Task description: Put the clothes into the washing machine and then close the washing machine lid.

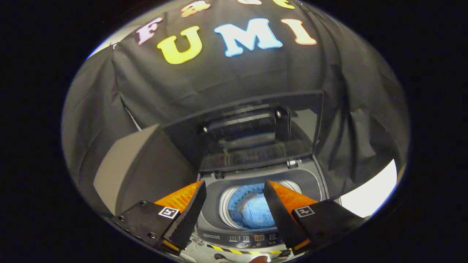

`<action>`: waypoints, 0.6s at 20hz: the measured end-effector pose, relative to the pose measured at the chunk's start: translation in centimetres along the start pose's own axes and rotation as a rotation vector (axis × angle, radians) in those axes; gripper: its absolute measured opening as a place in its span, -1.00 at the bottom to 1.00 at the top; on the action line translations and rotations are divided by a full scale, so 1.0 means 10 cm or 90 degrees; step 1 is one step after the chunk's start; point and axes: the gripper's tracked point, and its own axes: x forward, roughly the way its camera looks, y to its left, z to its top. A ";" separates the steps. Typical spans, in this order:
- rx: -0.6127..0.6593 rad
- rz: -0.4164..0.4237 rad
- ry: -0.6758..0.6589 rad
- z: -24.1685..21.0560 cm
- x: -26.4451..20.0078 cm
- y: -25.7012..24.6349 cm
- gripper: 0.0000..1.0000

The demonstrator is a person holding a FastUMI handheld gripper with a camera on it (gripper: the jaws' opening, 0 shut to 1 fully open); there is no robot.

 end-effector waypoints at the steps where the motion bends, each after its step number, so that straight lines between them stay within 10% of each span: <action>1: -0.013 0.006 -0.016 0.12 -0.07 0.02 0.96; 12: -0.083 -0.006 -0.121 1.06 0.18 0.07 0.96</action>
